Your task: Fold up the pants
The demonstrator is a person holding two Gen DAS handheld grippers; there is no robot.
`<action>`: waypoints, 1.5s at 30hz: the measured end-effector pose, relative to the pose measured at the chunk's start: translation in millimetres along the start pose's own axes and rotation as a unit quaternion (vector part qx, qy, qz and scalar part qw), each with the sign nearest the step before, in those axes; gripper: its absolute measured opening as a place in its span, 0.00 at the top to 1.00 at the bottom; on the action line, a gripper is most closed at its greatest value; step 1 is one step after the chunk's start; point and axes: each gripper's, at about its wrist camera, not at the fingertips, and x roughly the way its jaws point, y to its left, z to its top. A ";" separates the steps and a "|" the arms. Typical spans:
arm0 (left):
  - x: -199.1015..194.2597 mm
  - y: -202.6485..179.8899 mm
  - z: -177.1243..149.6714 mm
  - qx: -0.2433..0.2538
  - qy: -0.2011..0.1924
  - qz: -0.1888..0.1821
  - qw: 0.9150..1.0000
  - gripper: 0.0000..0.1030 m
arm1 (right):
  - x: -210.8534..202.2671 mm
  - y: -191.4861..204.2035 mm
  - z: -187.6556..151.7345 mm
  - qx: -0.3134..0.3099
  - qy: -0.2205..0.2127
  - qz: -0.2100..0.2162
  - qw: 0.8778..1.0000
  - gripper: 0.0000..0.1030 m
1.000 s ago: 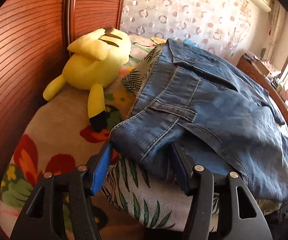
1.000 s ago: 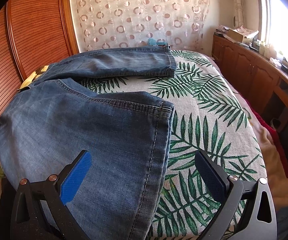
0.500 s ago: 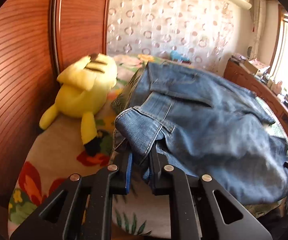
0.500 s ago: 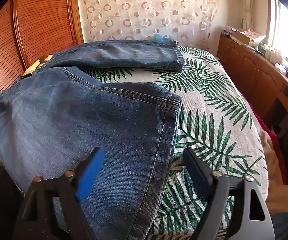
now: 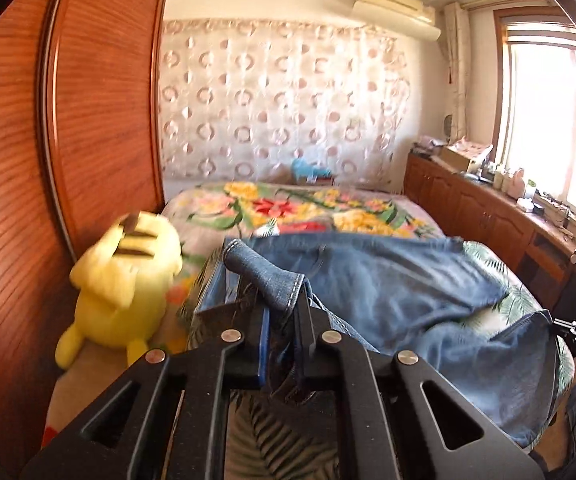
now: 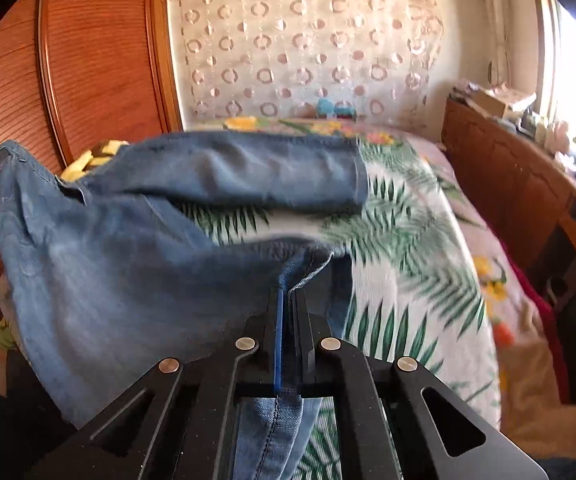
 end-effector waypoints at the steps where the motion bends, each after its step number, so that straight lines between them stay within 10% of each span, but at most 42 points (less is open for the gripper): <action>1: 1.2 -0.3 4.4 -0.001 -0.003 -0.002 1.000 0.90 | -3.7 2.7 9.3 -0.010 -0.011 -0.001 1.000 0.97; 7: 5.4 -5.8 17.1 -0.003 -0.012 -0.008 1.000 0.90 | 3.5 9.9 46.9 -0.045 -0.040 -0.003 0.998 0.97; 17: 15.9 -14.2 4.6 0.002 0.007 -0.013 1.000 0.90 | 80.5 8.3 13.4 -0.032 0.045 0.021 0.998 0.95; 22: 16.5 -20.5 5.9 0.005 0.003 -0.015 1.000 0.90 | 57.9 -4.8 5.4 -0.004 0.032 0.016 0.999 0.51; 45: 31.9 -25.0 16.6 0.008 0.006 -0.006 1.000 0.90 | -41.7 -11.0 -64.9 0.008 0.066 0.031 0.997 0.49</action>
